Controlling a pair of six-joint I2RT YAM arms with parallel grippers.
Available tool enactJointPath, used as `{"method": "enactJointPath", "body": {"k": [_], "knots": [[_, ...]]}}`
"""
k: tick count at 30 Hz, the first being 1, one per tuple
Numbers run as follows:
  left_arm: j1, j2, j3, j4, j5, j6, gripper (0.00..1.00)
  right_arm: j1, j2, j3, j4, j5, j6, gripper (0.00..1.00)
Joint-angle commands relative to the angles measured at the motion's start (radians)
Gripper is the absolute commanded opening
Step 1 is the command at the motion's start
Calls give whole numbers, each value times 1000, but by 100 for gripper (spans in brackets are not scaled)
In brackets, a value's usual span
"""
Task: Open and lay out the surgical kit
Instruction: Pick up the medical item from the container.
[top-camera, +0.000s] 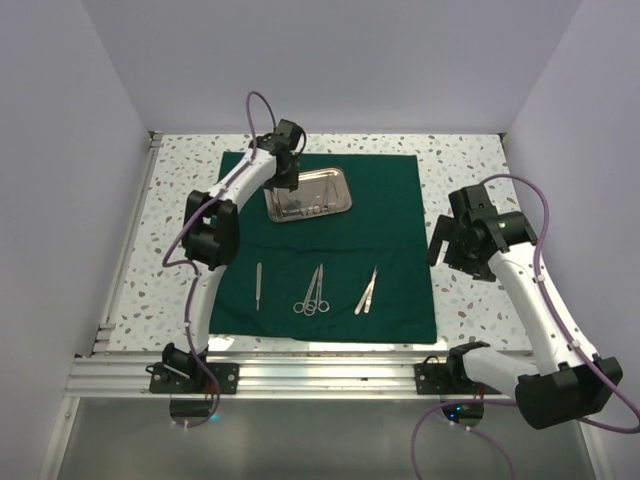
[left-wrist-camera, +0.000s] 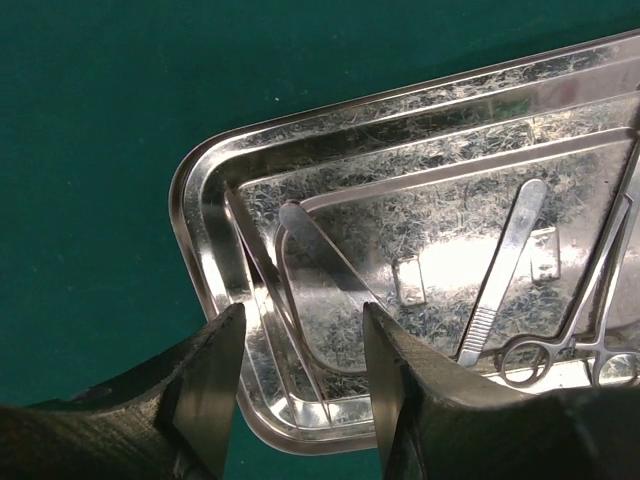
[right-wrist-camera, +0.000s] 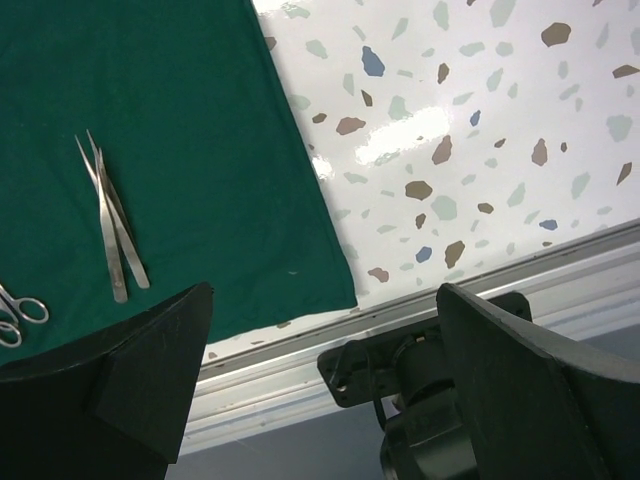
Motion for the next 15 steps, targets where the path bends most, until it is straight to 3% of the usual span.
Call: {"method": "enactJointPath", "body": {"k": [1,10,15], "knots": [[11,-26,19,14,-10,28,54,0,21,32,-17,29,22,98],[40,-37,-85,59,0,32,53,0,67,51,5,15,33,99],[57,-22,-105,71,20,32,47,-2,74,51,8,17,33,99]]}}
